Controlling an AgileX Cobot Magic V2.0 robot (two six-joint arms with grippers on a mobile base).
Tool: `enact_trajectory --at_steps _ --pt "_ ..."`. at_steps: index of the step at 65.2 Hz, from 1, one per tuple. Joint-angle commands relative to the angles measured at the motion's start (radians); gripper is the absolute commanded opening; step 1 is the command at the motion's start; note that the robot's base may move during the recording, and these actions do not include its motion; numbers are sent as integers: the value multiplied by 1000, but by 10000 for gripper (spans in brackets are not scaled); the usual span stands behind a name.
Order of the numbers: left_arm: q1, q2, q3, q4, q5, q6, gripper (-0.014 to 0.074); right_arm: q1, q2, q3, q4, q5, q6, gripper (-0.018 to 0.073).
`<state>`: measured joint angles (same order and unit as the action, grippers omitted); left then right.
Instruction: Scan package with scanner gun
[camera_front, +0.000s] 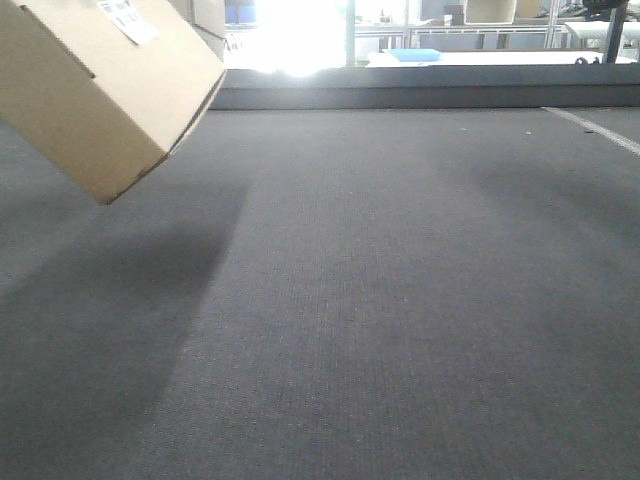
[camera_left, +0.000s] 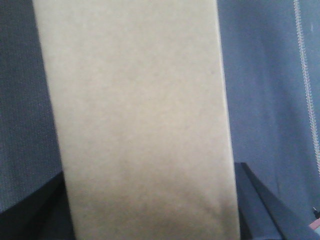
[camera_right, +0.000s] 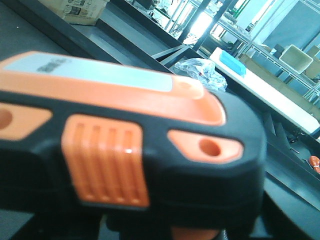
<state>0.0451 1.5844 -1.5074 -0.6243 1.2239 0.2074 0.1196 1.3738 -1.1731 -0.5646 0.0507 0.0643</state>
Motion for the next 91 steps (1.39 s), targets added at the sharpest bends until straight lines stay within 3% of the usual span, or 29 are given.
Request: enact_trajectory --at_steps 1,29,37,60,67,68,78,91 --pt "0 -12 -3 -19 -3 -1 -111 -1 -10 -13 -15 -51 0 -151" --pt "0 -12 -3 -19 -3 -1 -111 -1 -10 -13 -17 -51 -2 -151" --pt "0 -12 -3 -19 -3 -1 -111 -1 -10 -13 -57 -51 -2 -151" --pt "0 -12 -3 27 -3 -1 -111 -1 -10 -13 -57 -51 -2 -151" --pt "-10 -12 -3 35 -3 -1 -111 -1 2 -11 -50 -51 -2 -151" --pt "-10 -12 -3 38 -3 -1 -111 -1 3 -11 -50 -137 -2 -151" --pt "-47 -12 -3 53 -3 -1 -111 -1 12 -18 47 -129 0 -151" --pt "-51 -12 -3 57 -3 -1 -111 -1 12 -53 47 -115 0 -151"
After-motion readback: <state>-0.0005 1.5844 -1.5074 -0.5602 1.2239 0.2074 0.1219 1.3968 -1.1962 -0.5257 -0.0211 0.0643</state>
